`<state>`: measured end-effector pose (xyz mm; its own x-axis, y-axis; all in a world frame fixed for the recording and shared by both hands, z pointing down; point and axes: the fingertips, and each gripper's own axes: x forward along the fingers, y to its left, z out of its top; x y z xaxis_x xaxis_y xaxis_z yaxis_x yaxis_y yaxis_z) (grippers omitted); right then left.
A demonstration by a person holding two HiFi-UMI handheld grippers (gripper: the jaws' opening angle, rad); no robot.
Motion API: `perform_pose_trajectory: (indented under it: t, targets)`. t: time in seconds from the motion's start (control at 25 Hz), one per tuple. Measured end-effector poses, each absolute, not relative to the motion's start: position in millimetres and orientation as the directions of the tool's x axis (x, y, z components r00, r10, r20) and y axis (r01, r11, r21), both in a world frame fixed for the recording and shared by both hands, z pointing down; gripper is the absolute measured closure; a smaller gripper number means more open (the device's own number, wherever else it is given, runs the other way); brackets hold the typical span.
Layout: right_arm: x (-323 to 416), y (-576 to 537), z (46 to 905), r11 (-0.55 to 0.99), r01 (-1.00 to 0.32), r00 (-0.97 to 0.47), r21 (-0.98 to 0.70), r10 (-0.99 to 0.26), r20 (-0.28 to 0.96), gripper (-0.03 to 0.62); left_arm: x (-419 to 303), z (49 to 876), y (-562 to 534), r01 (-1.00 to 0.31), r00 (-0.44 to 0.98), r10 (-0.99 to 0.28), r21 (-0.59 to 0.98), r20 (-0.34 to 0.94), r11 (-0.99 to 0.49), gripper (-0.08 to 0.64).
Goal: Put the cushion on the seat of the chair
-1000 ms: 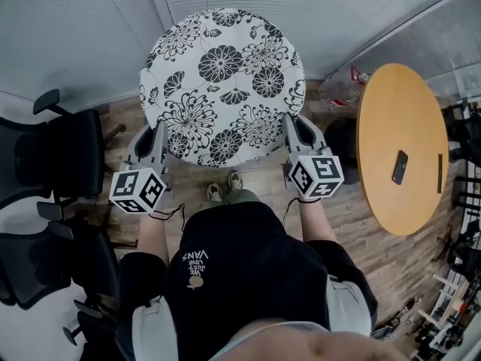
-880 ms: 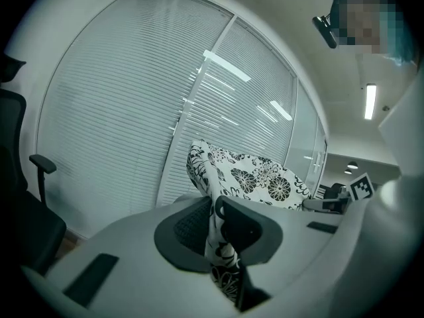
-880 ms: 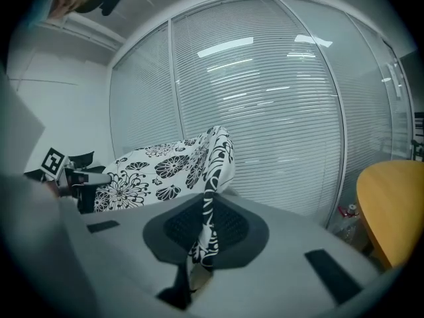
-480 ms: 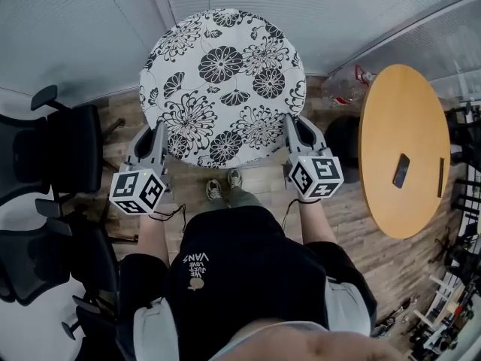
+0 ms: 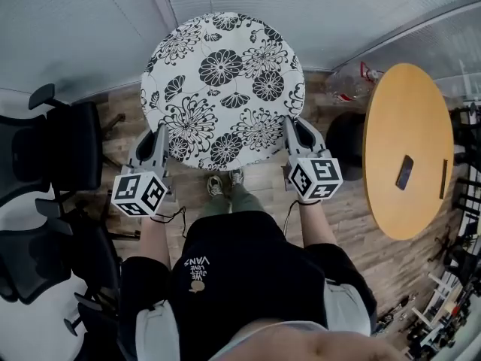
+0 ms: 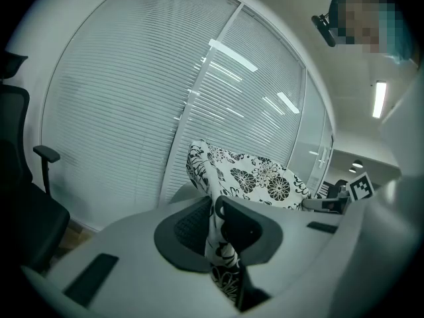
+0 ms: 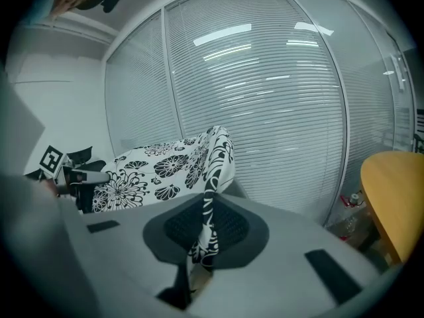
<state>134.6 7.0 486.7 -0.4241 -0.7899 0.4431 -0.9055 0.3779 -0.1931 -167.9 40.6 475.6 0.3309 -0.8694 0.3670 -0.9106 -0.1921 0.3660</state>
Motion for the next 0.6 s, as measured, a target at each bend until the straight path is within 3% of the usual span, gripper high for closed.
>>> perform_pose_trajectory:
  t: [0.6]
  targets:
    - [133, 3, 482, 0.367, -0.904, -0.426, -0.218, -0.759, 0.492, 0.558, -168, 466, 35, -0.921, 0.323, -0.836, 0.349, 0.443, -0.171, 0.517]
